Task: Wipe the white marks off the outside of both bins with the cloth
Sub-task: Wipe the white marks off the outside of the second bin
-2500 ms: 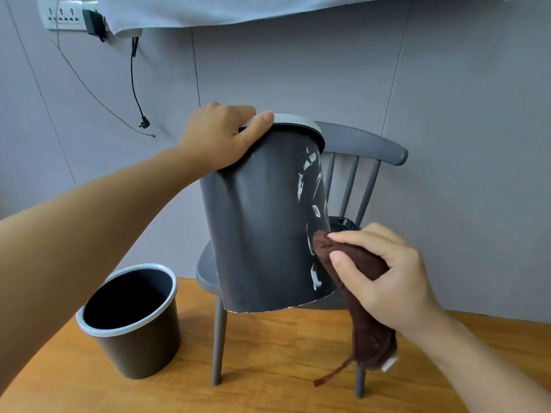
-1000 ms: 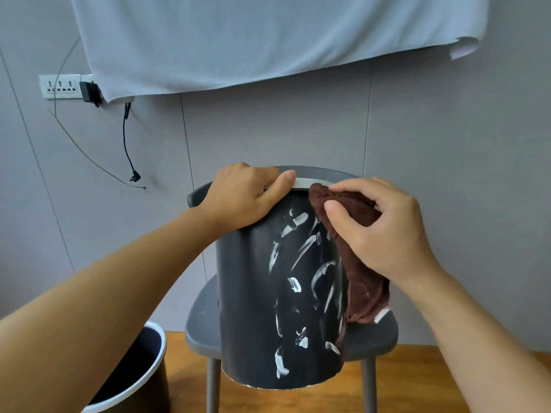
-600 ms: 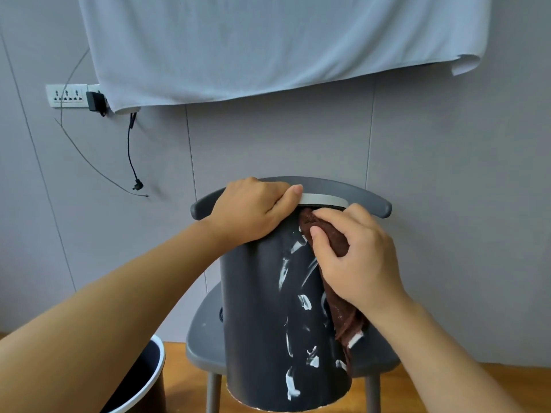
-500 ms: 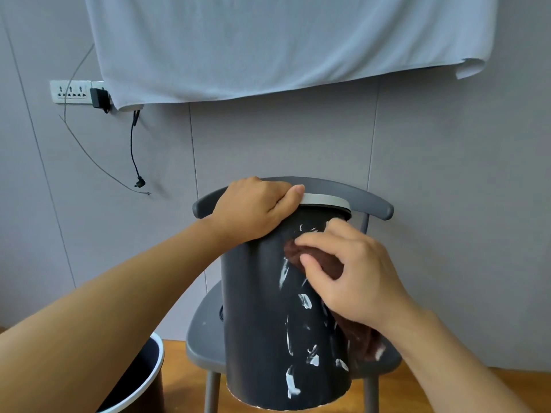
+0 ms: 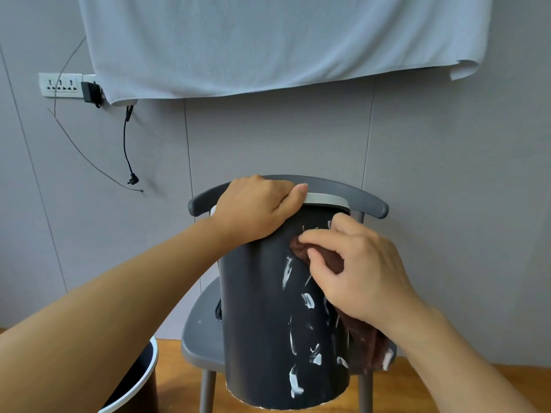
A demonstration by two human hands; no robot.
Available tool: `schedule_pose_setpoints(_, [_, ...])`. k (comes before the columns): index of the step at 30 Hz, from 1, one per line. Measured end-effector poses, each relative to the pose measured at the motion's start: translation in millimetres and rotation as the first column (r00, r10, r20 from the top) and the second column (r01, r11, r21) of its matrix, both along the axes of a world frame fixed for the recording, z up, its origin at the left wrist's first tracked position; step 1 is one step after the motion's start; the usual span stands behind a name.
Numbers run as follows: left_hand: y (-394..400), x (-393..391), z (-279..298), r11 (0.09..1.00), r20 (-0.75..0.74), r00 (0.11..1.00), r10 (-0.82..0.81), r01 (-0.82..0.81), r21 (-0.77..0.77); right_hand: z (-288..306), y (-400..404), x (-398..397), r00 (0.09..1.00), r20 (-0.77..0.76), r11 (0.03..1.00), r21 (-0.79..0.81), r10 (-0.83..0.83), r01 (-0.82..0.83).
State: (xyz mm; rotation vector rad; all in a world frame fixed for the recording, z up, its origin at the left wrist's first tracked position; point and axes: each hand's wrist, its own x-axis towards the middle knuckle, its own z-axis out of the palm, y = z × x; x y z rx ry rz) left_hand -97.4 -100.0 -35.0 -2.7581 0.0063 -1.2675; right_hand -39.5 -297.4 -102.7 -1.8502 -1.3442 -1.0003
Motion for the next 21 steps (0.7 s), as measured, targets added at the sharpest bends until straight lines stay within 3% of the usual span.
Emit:
schedule_pose_setpoints(3, [-2.1,-1.1,-0.3,1.0,-0.004,1.0,0.01,-0.01,0.014,1.5,-1.1,4.4,0.997,0.051,0.997,0.055,-0.063,0.061])
schedule_pose_setpoints(7, [-3.2,-0.2,-1.4,0.999,0.026,1.0,0.011,-0.012,0.042,2.8,2.0,13.5,0.989,0.007,0.967,0.211,-0.147,0.142])
schedule_pose_setpoints(12, [1.8,-2.3,-2.3,1.0,0.038,0.999,0.014,-0.015,0.023,-8.3,-8.5,9.5,0.993,0.118,1.0,-0.001,0.016,-0.016])
schedule_pose_setpoints(18, [-5.9,1.6,-2.6,0.998,0.048,0.998,0.028,-0.03,0.05,2.3,-0.8,18.4,0.987,0.058,0.967,0.212,-0.153,0.137])
schedule_pose_setpoints(21, [-4.8,2.7,-3.6,0.998,0.054,0.998,0.043,-0.046,0.053,-8.1,-1.1,20.3,0.995,0.014,0.971,0.219,-0.098,0.093])
